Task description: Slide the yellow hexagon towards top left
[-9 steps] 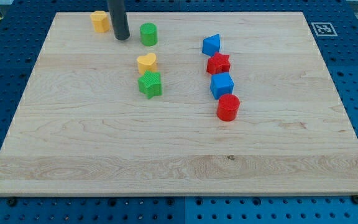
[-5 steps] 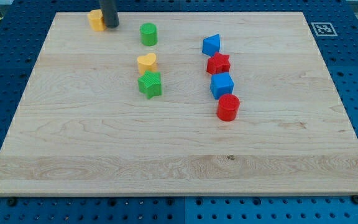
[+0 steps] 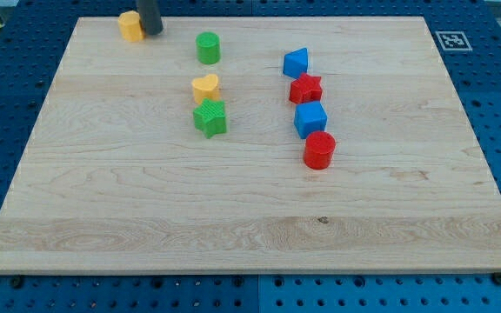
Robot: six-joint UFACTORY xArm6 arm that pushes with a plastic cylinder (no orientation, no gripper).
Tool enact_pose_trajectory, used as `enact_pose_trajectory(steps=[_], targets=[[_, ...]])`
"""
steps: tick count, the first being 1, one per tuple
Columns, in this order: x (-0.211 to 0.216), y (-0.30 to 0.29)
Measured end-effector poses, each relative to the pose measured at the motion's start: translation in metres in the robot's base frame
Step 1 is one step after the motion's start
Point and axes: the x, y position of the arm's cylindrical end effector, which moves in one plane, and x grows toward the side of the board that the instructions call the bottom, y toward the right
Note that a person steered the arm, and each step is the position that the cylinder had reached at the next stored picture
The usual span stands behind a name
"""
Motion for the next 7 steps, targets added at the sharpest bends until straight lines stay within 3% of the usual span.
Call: enact_pose_trajectory(steps=[7], targets=[[0.0,-0.022]])
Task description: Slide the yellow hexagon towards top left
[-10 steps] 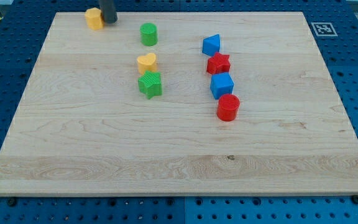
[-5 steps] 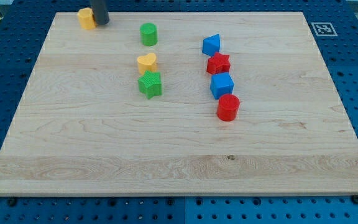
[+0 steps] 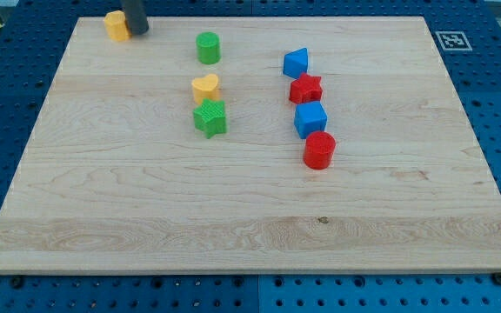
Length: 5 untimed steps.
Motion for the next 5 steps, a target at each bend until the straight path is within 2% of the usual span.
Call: enact_pose_trajectory(steps=[3,5], targets=[[0.0,-0.021],[0.0,0.008]])
